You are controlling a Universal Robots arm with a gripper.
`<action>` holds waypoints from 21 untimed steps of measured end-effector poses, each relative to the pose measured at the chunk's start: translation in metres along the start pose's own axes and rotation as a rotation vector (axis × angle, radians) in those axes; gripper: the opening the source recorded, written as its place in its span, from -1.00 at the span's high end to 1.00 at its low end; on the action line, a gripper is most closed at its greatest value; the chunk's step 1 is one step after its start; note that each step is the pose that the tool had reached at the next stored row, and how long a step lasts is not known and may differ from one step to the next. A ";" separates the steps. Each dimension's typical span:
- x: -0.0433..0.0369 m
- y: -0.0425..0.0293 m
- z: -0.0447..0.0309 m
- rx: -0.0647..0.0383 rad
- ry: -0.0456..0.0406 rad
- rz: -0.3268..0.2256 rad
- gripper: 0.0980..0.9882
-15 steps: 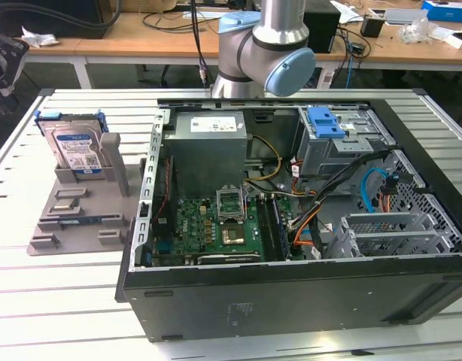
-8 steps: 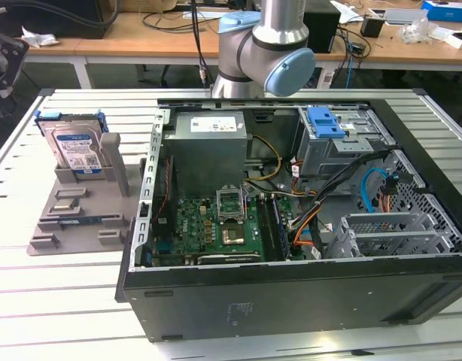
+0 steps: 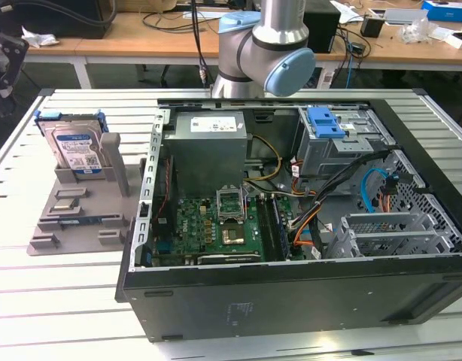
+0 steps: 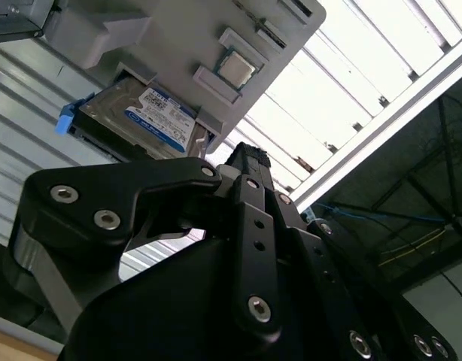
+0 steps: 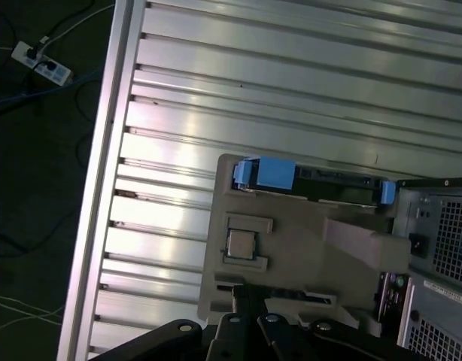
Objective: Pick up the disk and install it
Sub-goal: 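Pick up the disk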
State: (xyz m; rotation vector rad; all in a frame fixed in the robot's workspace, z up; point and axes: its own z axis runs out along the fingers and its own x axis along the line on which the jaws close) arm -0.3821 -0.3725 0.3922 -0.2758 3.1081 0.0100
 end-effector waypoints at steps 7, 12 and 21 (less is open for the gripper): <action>0.0000 0.0000 0.0000 -0.001 0.0003 -0.048 0.98; 0.0000 0.0000 0.0000 -0.001 0.0004 -0.078 0.98; 0.0000 0.0000 0.0000 -0.003 0.0008 -0.164 0.98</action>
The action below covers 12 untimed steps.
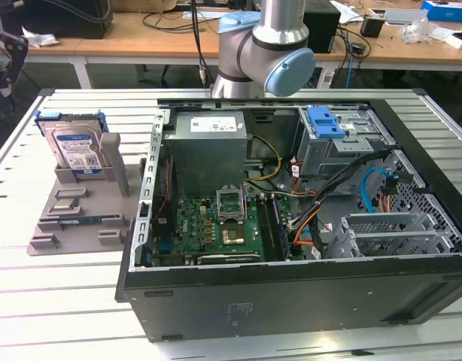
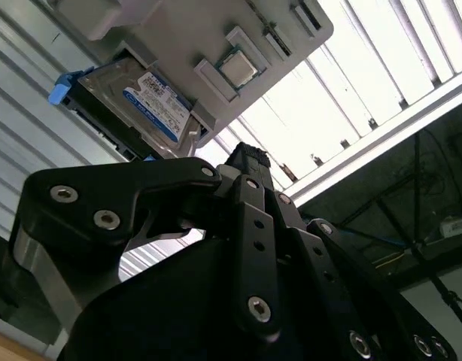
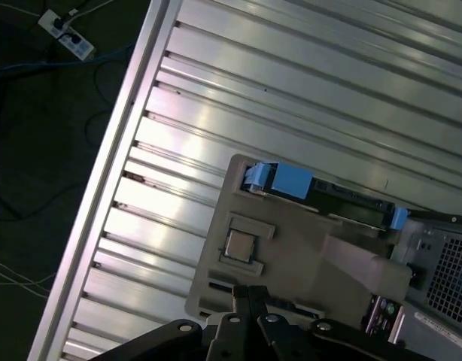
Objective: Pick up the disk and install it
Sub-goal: 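Pick up the disk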
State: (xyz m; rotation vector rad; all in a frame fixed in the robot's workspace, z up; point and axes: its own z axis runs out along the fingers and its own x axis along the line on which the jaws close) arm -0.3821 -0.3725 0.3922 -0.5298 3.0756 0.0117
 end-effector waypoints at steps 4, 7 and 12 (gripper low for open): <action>0.0000 0.0000 0.0000 -0.001 0.0002 -0.033 0.98; 0.0000 0.0000 0.0000 -0.001 0.0003 -0.057 0.98; 0.0000 0.0000 0.0000 -0.002 0.0005 -0.093 0.98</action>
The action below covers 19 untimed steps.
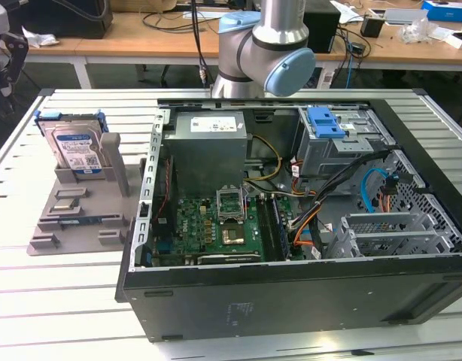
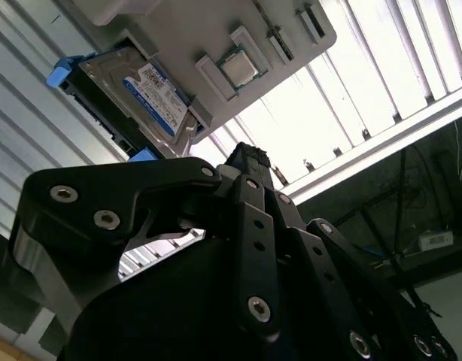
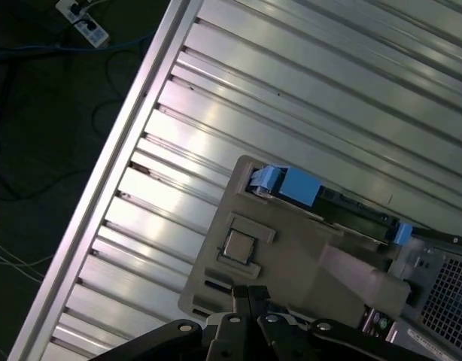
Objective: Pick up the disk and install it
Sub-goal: 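Pick up the disk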
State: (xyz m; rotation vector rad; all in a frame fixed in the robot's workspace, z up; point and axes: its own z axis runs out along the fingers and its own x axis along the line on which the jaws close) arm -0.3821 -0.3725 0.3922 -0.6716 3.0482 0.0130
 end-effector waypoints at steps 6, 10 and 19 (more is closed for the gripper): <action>0.0000 0.0000 0.0000 -0.001 0.0002 -0.061 0.98; 0.0000 0.0000 0.0000 -0.002 0.0003 -0.098 0.98; 0.0000 0.0000 0.0000 -0.004 0.0006 -0.173 0.98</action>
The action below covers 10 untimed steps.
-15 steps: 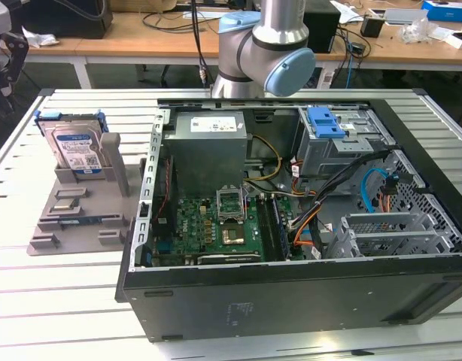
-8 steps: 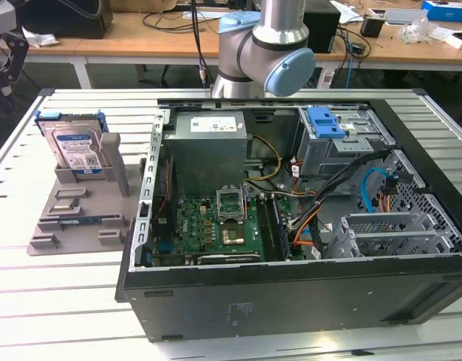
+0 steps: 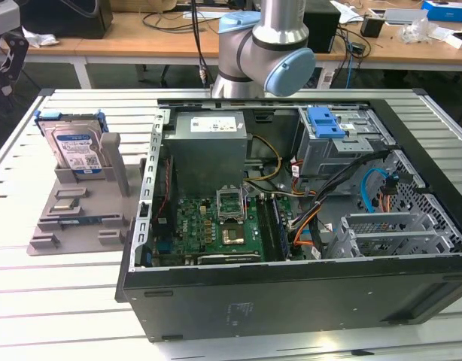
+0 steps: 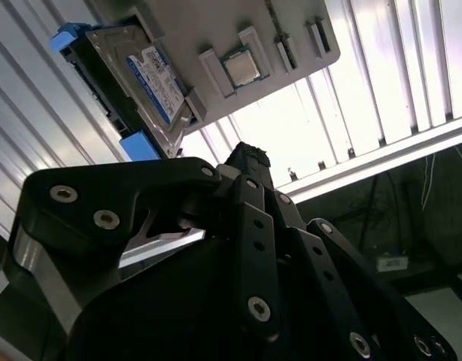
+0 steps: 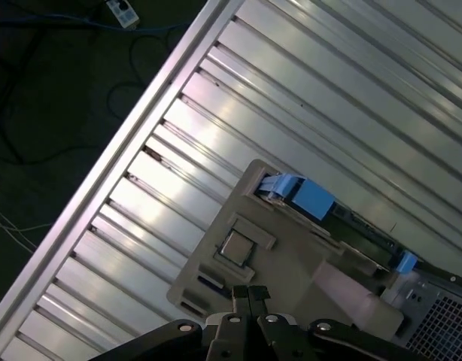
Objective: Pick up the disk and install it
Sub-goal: 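Pick up the disk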
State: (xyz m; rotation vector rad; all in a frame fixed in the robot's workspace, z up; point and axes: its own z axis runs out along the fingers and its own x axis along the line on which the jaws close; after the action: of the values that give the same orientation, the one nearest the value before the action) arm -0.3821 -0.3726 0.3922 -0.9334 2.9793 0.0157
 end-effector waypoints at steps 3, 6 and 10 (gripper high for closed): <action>0.0000 0.0000 0.0000 -0.001 0.0001 -0.028 0.98; 0.0000 0.0000 0.0000 -0.001 0.0002 -0.061 0.98; 0.0000 0.0000 0.0000 -0.002 0.0004 -0.103 0.98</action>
State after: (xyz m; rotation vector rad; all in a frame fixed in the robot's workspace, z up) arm -0.3821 -0.3726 0.3922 -1.0853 2.9280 0.0172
